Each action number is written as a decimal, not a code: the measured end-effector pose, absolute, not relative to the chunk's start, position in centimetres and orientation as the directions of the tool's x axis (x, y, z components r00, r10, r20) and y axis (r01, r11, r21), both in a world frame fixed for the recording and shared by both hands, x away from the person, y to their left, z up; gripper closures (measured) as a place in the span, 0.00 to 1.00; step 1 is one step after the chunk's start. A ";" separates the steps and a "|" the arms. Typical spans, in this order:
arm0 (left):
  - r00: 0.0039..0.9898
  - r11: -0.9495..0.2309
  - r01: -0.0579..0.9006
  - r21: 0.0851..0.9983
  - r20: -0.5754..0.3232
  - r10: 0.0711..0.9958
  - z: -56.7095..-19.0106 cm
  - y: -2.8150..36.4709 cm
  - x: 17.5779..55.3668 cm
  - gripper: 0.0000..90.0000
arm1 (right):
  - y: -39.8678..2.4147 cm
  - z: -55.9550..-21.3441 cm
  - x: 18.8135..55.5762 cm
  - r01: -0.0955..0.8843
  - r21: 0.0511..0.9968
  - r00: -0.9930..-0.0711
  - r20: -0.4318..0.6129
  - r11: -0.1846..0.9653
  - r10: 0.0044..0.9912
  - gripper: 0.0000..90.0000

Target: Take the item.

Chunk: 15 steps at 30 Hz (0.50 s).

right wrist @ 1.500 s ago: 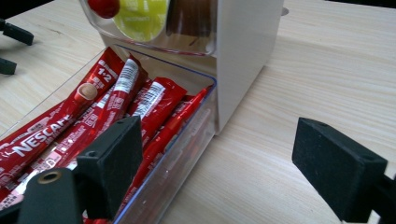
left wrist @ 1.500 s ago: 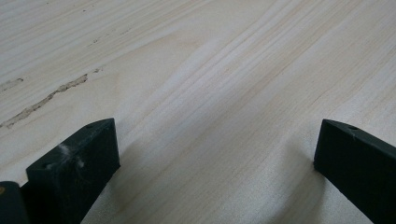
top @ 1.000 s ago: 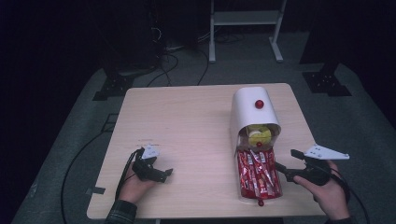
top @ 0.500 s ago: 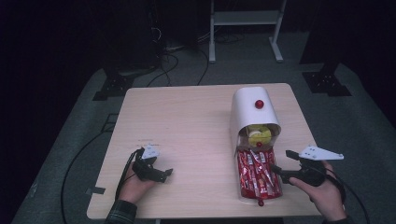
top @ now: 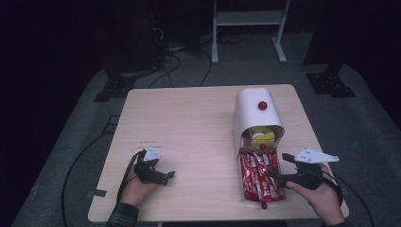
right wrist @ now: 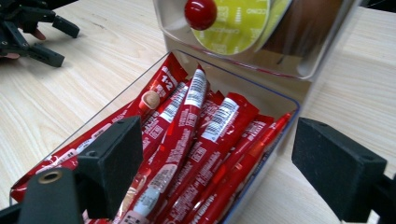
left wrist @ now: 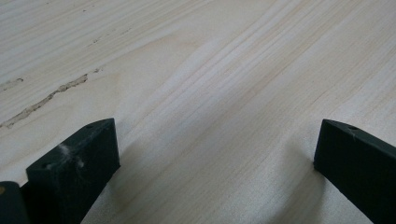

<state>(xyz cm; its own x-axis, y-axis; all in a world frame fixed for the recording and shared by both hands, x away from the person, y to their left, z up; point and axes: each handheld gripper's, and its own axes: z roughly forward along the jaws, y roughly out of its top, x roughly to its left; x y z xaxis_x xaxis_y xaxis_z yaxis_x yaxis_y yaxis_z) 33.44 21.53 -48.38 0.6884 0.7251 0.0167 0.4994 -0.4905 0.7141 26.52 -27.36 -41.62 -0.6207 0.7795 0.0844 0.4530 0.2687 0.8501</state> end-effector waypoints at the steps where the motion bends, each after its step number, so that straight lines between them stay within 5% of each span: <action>1: 0.688 -0.491 0.499 0.714 0.017 0.725 -48.4 21.5 33.4 0.00 | -27.3 -41.6 26.5 0.453 0.850 -0.621 0.084 0.270 0.779 0.18; 15: 0.689 -0.491 0.499 0.714 0.017 0.725 -48.4 21.5 33.4 0.00 | -26.2 -41.7 26.7 0.434 0.852 -0.648 0.071 0.291 0.758 0.24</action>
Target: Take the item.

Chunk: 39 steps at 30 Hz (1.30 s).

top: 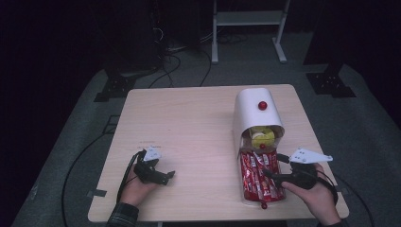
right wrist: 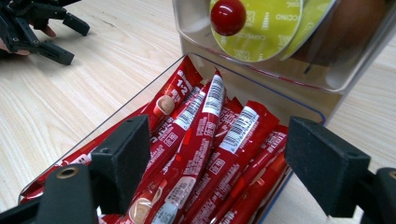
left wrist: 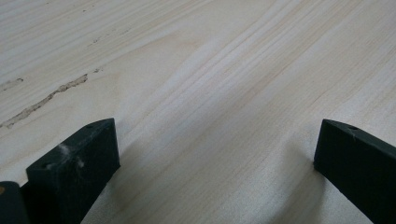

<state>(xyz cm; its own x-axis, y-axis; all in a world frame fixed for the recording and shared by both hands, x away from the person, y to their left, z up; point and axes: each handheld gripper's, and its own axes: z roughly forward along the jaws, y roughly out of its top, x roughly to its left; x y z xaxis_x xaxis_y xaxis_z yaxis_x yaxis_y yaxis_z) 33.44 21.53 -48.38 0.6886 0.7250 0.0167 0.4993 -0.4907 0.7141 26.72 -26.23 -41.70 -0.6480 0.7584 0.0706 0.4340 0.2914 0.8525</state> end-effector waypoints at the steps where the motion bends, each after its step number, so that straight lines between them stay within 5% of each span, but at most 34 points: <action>1: 0.689 -0.491 0.499 0.714 0.017 0.725 -48.4 21.5 33.4 0.00 | -26.1 -41.7 26.7 0.432 0.852 -0.649 0.068 0.294 0.758 0.25; 39: 0.688 -0.491 0.499 0.714 0.017 0.725 -48.4 21.5 33.4 0.00 | -24.5 -42.7 27.3 0.402 0.846 -0.705 0.043 0.349 0.708 0.57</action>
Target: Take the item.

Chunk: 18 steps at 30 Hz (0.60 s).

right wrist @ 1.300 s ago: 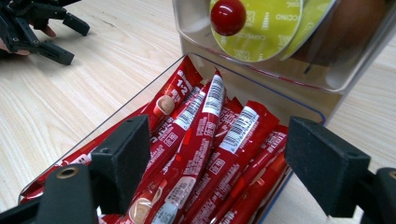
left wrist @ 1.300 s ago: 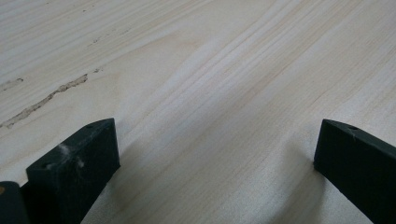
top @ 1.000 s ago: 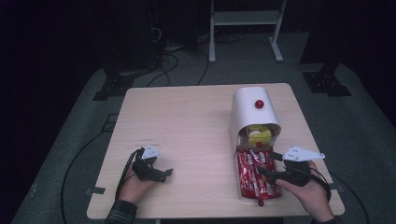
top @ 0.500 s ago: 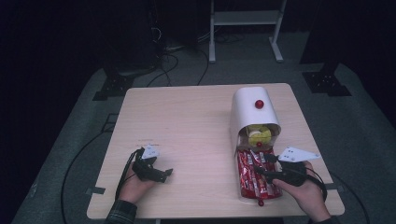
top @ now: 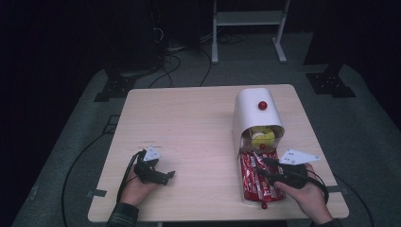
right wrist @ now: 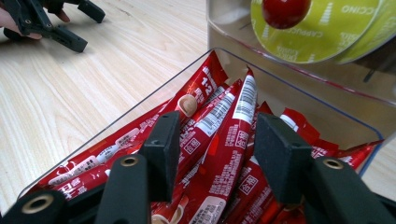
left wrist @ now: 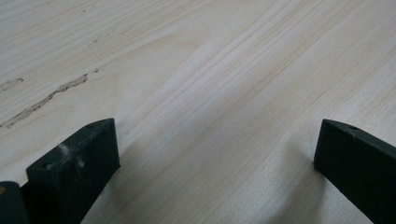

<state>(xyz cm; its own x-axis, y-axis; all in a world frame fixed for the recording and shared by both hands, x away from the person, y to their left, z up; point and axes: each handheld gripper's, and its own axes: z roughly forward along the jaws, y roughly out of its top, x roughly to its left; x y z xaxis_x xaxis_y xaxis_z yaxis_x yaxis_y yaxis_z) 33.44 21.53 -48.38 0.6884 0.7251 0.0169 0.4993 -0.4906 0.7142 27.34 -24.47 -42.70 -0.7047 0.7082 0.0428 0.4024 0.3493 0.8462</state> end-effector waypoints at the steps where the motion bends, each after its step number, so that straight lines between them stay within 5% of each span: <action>1: 0.688 -0.491 0.499 0.714 0.017 0.725 -48.4 21.5 33.4 0.00 | -24.4 -42.7 27.4 0.403 0.846 -0.705 0.043 0.350 0.707 0.58; 18: 0.688 -0.491 0.499 0.714 0.017 0.725 -48.4 21.5 33.4 0.00 | -24.2 -43.2 27.4 0.395 0.834 -0.710 0.012 0.385 0.704 0.70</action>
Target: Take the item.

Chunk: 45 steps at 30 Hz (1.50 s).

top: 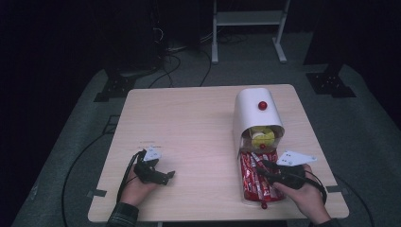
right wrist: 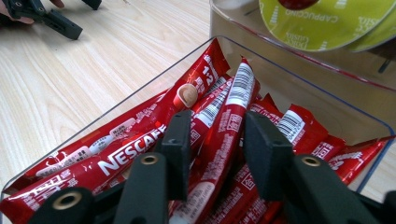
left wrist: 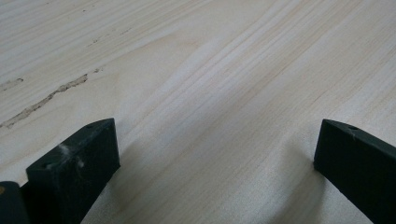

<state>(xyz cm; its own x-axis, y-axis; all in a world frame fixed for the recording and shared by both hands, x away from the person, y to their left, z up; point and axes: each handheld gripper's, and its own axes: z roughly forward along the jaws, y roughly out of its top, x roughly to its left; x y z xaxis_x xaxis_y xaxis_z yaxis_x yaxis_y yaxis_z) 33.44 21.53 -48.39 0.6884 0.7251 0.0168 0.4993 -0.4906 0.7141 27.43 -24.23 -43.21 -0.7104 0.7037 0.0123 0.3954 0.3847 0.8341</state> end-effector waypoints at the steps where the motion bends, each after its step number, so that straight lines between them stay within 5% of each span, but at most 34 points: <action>1: 0.688 -0.491 0.500 0.714 0.017 0.725 -48.4 21.5 33.4 0.00 | -24.2 -43.2 27.4 0.396 0.834 -0.710 0.012 0.385 0.704 0.71; 17: 0.688 -0.491 0.499 0.714 0.017 0.725 -48.4 21.5 33.4 0.00 | -24.1 -43.2 27.4 0.433 0.819 -0.705 0.047 0.377 0.708 0.89; 45: 0.688 -0.491 0.499 0.714 0.017 0.725 -48.4 21.5 33.4 0.00 | -25.1 -42.2 27.1 0.464 0.826 -0.700 0.121 0.319 0.704 0.91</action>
<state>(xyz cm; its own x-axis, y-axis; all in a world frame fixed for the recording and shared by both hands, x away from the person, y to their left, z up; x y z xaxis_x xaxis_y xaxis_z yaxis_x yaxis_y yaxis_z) 33.44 21.52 -48.38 0.6884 0.7252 0.0167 0.4994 -0.4906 0.7141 27.12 -25.05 -42.19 -0.6996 0.7042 0.1213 0.4642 0.3188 0.8264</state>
